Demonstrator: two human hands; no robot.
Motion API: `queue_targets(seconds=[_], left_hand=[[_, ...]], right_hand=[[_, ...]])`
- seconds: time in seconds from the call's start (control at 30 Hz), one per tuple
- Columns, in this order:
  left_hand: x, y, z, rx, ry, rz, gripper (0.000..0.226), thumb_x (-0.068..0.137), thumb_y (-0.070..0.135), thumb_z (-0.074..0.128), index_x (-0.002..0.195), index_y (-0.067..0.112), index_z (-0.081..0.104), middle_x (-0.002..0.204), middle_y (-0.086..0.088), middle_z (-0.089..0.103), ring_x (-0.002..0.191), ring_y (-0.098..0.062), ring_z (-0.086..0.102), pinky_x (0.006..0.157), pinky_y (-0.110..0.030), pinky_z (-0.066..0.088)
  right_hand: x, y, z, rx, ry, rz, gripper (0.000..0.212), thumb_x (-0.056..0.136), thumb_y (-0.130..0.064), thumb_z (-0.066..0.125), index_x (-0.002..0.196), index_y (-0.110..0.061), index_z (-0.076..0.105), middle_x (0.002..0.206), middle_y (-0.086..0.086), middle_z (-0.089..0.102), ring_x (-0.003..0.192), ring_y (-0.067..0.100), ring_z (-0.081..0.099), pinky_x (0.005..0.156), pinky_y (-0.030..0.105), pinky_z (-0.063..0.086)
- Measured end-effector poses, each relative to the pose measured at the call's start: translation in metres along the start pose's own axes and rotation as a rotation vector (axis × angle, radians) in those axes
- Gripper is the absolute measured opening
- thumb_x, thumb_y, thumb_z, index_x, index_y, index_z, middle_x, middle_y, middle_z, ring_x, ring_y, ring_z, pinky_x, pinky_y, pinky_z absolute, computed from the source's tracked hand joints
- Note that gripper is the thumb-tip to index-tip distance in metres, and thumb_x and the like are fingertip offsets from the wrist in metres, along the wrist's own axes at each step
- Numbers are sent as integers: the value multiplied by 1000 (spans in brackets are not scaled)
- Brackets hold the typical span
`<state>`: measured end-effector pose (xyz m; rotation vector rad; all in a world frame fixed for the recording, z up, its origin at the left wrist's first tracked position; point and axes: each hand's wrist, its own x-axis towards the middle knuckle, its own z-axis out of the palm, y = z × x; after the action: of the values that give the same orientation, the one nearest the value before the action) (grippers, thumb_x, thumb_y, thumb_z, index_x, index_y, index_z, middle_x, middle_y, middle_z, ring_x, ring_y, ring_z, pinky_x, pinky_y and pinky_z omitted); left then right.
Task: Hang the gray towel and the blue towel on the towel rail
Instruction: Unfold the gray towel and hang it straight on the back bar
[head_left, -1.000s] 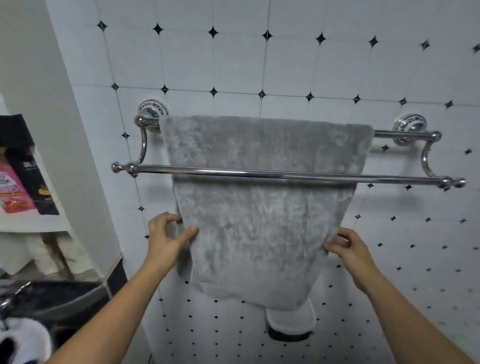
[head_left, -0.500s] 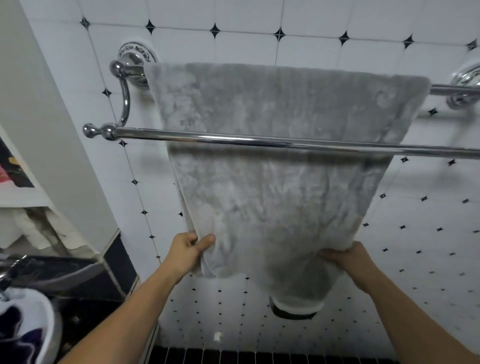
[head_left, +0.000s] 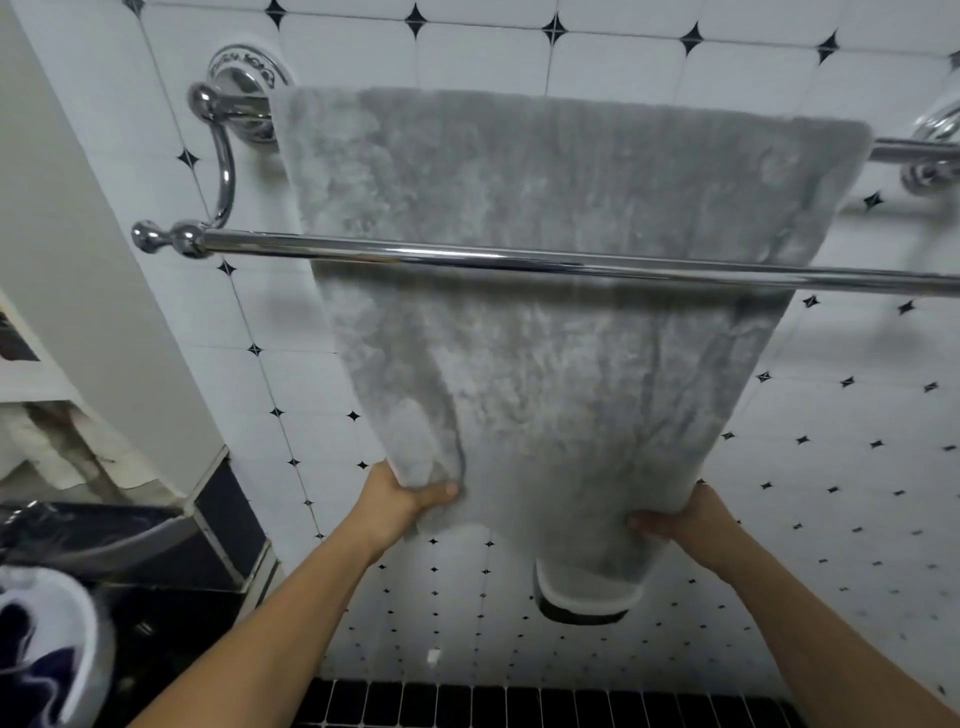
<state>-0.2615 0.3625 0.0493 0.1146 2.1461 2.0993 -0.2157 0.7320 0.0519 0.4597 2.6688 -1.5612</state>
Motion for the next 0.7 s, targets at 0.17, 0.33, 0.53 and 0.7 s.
queue_targets(seconds=[0.17,0.33,0.53,0.7], left_hand=[[10,-1,-24,57,170,-46,7,75,7,80,78,11,76,77,2,78,72,-16,75,62,-24,57],[4,-9,-51,49,239,-62,7,75,2,79,75,-2,73,66,-2,73,50,-10,64,44,-19,47],[-3,-18,-53,-16,246,-74,7,82,6,73,85,0,74,80,-10,77,66,-20,69,62,-30,53],[-7,-17,-59,-33,312,-49,10,84,10,73,76,4,74,77,-11,76,68,-22,71,66,-26,54]], right_hand=[[4,0,-10,-117,103,-12,27,70,-20,87,61,-11,63,60,6,63,62,29,62,49,29,44],[0,-5,-1,-178,130,-23,40,71,-27,86,84,7,69,80,22,70,76,34,66,64,40,54],[-5,-7,12,-138,190,-35,51,70,-36,86,91,6,65,86,24,68,76,34,65,69,46,57],[-11,8,11,80,222,-14,40,65,-26,89,81,5,69,85,32,65,75,41,66,72,55,57]])
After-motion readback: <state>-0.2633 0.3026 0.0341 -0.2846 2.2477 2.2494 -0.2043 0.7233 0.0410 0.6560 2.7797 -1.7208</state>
